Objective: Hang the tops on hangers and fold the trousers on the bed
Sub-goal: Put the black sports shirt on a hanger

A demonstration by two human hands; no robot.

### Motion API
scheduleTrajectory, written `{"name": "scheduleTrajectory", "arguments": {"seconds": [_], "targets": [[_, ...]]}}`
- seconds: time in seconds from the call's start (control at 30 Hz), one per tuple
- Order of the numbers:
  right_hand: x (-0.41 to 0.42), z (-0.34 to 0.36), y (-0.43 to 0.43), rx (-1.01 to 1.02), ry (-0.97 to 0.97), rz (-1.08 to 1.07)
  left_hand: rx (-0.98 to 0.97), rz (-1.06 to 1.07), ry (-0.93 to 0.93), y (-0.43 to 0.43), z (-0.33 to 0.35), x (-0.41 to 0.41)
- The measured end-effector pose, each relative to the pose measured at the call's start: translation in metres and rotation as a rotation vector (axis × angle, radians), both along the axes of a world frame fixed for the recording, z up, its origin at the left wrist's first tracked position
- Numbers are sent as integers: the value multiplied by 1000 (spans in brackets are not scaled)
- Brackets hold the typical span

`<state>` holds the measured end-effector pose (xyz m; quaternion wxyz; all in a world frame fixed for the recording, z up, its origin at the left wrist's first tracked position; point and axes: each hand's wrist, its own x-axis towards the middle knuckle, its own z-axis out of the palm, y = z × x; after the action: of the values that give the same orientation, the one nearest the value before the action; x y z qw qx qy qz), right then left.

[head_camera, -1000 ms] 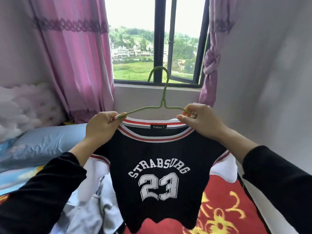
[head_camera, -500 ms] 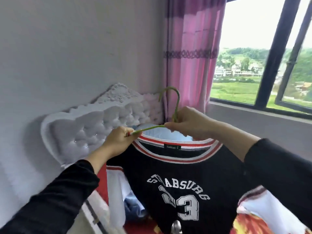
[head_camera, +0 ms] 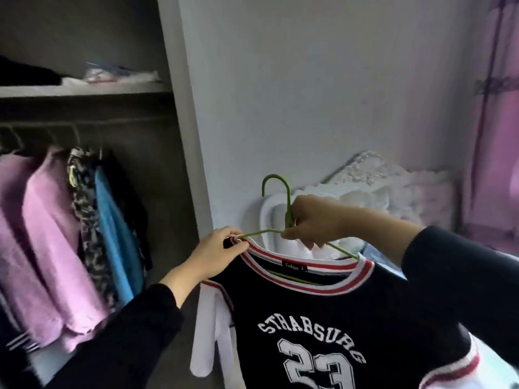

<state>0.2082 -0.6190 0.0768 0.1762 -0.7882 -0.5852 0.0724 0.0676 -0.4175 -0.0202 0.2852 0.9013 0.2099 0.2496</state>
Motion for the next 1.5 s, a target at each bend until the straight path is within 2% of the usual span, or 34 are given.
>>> {"name": "scheduleTrajectory", "arguments": {"seconds": [0.2,0.5,0.7,0.83,1.03,1.23,1.5], "targets": [[-44,8,148,53,-95,41,-49,127,8,108,10,-45],[-57,20,355,183,-183,62,130,227,83,264,33,-49],[-42,53,493,271,-147,57,228,382,97,390,65,-44],[-37,82,576,361,-89,10,294,507,23,464,96,-44],[-31,100,671,440,-66,-27,439,615,-23,554,142,-41],[-20,122,747,483,-7,-50,581,598,-26,619,195,-27],[-10,134,823,399,51,-82,757,536,16,690,238,7]]}}
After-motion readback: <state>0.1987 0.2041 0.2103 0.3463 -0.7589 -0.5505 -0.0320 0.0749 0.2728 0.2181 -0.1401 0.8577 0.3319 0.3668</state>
